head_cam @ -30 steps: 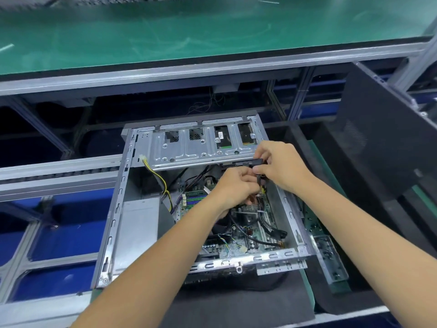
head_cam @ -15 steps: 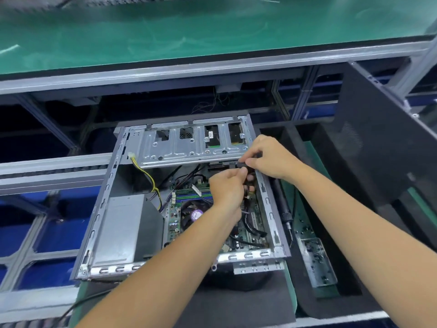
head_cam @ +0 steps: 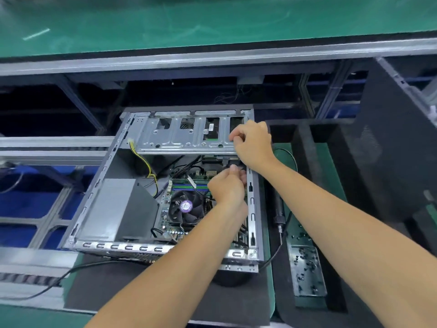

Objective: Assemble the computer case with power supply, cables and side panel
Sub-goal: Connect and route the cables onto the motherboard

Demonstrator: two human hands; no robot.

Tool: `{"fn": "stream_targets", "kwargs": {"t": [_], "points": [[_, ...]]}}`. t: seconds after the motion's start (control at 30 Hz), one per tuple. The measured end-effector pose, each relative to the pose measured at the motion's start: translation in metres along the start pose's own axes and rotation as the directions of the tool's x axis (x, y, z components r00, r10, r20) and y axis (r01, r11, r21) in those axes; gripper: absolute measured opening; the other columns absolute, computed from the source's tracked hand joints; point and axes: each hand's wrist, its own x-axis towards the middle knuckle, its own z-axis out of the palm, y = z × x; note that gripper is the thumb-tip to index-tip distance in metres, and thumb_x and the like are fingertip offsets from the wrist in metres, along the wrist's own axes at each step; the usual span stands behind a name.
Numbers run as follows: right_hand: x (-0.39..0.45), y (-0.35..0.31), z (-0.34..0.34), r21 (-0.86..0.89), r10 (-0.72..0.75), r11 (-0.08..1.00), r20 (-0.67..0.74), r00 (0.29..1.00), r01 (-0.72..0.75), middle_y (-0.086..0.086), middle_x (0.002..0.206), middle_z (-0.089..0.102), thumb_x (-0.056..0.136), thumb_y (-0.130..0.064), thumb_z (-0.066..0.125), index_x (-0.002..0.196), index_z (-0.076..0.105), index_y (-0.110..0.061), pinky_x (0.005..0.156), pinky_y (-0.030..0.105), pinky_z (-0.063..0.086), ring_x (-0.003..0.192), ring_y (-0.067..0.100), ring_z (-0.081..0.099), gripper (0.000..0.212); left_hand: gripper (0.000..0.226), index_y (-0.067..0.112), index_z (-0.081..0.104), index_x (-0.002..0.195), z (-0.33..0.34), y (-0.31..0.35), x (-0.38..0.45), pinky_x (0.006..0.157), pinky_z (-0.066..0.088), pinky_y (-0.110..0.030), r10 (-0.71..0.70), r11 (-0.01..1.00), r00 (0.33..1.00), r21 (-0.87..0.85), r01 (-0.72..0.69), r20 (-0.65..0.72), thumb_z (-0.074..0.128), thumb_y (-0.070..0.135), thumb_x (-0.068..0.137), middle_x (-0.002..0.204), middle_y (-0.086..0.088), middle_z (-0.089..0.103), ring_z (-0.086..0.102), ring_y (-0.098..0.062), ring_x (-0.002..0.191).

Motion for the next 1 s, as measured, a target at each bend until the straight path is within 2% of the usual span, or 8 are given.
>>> {"fn": "stream_targets", "kwargs": {"t": [0.07, 0.17, 0.37, 0.53, 0.67, 0.87, 1.0], "points": [[-0.0004, 0.0018, 0.0024, 0.002, -0.006, 1.000, -0.019, 1.000, 0.006, -0.011, 0.082, 0.047, 0.095, -0.002, 0.046, 0.089, 0.073, -0.017, 0.086, 0.036, 0.031, 0.105, 0.019, 0.035, 0.032, 0.024, 0.004, 0.068, 0.075, 0.0008, -0.0009, 0.0000, 0.060, 0.049, -0.029, -0.014, 0.999, 1.000, -0.035, 0.014, 0.003, 0.059, 0.012, 0.095, 0.056, -0.001, 0.059, 0.051, -0.013, 0.051], [0.0004, 0.0040, 0.0041, -0.005, -0.016, 1.000, -0.031, 0.999, 0.016, -0.008, 0.090, 0.050, 0.096, -0.003, 0.045, 0.091, 0.074, -0.016, 0.090, 0.038, 0.034, 0.105, 0.020, 0.037, 0.032, 0.015, -0.003, 0.070, 0.091, 0.0016, -0.0004, 0.0004, 0.061, 0.049, -0.030, -0.046, 0.994, 0.999, -0.098, 0.045, -0.006, 0.061, 0.009, 0.094, 0.062, -0.005, 0.061, 0.050, -0.012, 0.050], [0.0002, 0.0054, 0.0054, 0.061, -0.014, 0.998, -0.058, 0.998, 0.018, -0.015, 0.082, 0.046, 0.096, -0.004, 0.048, 0.088, 0.073, -0.017, 0.095, 0.045, 0.040, 0.101, 0.015, 0.037, 0.030, 0.018, -0.001, 0.069, 0.106, 0.0003, -0.0018, 0.0054, 0.067, 0.051, -0.029, -0.100, 0.986, 0.995, -0.136, 0.097, -0.016, 0.061, 0.007, 0.093, 0.079, -0.009, 0.066, 0.052, -0.012, 0.056], [-0.0014, 0.0041, 0.0062, 0.093, 0.004, 0.996, -0.079, 0.997, 0.003, -0.016, 0.080, 0.047, 0.095, -0.003, 0.049, 0.087, 0.073, -0.017, 0.096, 0.046, 0.039, 0.102, 0.015, 0.037, 0.029, 0.013, 0.008, 0.071, 0.087, 0.0007, -0.0027, 0.0056, 0.079, 0.054, -0.037, -0.121, 0.980, 0.993, -0.158, 0.119, -0.001, 0.060, 0.008, 0.093, 0.078, -0.008, 0.068, 0.057, -0.018, 0.069], [-0.0014, 0.0045, 0.0067, 0.101, 0.015, 0.995, -0.088, 0.996, -0.006, -0.008, 0.085, 0.052, 0.094, -0.002, 0.050, 0.089, 0.074, -0.014, 0.097, 0.049, 0.039, 0.104, 0.016, 0.038, 0.027, 0.010, 0.008, 0.071, 0.088, 0.0007, -0.0021, 0.0058, 0.084, 0.054, -0.042, -0.149, 0.974, 0.989, -0.171, 0.148, 0.006, 0.062, 0.009, 0.092, 0.080, -0.010, 0.069, 0.058, -0.020, 0.072], [-0.0005, 0.0054, 0.0070, 0.108, 0.022, 0.994, -0.086, 0.996, -0.013, 0.000, 0.092, 0.058, 0.095, -0.002, 0.051, 0.089, 0.074, -0.014, 0.098, 0.049, 0.039, 0.106, 0.019, 0.040, 0.027, 0.012, 0.001, 0.071, 0.089, 0.0014, -0.0029, 0.0079, 0.078, 0.055, -0.038, -0.148, 0.981, 0.989, -0.130, 0.144, -0.018, 0.064, 0.010, 0.091, 0.067, -0.006, 0.066, 0.057, -0.017, 0.061], [0.0002, 0.0060, 0.0075, 0.094, 0.017, 0.995, -0.085, 0.996, -0.009, 0.000, 0.090, 0.057, 0.095, -0.003, 0.051, 0.090, 0.074, -0.014, 0.097, 0.050, 0.039, 0.108, 0.021, 0.042, 0.026, 0.012, 0.004, 0.069, 0.084, 0.0022, -0.0030, 0.0091, 0.082, 0.053, -0.040, -0.173, 0.971, 0.984, -0.159, 0.177, 0.040, 0.061, 0.009, 0.093, 0.067, -0.005, 0.064, 0.055, -0.019, 0.068]]}}
